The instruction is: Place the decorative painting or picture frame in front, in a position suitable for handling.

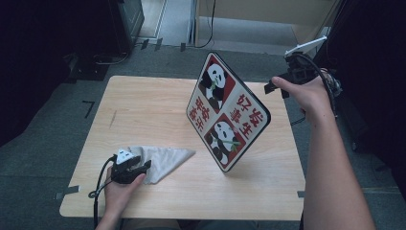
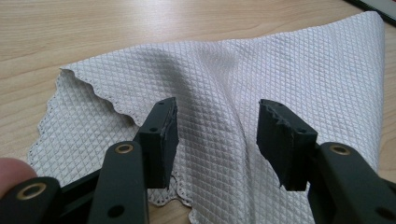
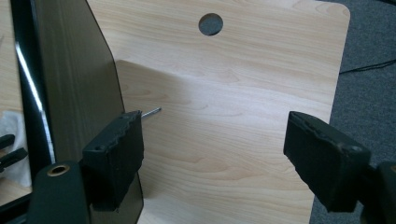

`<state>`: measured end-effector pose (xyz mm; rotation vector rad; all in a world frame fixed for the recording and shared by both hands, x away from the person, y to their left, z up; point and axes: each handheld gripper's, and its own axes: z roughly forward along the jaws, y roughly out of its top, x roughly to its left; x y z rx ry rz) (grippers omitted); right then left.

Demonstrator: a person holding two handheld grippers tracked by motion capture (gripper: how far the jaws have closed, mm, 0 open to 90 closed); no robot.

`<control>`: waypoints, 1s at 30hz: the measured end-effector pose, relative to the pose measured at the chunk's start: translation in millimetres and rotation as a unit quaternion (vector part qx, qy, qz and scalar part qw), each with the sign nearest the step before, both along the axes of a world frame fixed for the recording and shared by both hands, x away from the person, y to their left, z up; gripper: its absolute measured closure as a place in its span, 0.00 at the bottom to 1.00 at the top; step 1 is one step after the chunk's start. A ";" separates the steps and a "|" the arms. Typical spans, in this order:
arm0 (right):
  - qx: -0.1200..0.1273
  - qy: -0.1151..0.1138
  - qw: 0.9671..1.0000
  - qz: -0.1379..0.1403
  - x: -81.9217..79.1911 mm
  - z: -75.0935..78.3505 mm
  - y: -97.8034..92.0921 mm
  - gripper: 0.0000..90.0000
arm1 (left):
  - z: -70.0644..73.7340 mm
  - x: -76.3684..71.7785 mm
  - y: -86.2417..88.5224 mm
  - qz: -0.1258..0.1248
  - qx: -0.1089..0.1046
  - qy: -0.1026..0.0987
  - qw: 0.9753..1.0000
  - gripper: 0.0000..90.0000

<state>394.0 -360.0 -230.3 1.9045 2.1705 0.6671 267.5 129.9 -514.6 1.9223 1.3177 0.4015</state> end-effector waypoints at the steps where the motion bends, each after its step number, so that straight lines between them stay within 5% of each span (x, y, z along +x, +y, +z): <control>1: 0.000 0.000 1.000 0.000 0.0 0.0 0.0 0.23 | -0.1 0.0 -0.2 0.001 -0.001 0.000 1.000 0.54; 30: 0.012 0.031 0.999 -0.026 -6.1 -60.4 -26.5 0.24 | -0.2 -0.1 -0.3 0.002 -0.002 -0.001 1.000 0.54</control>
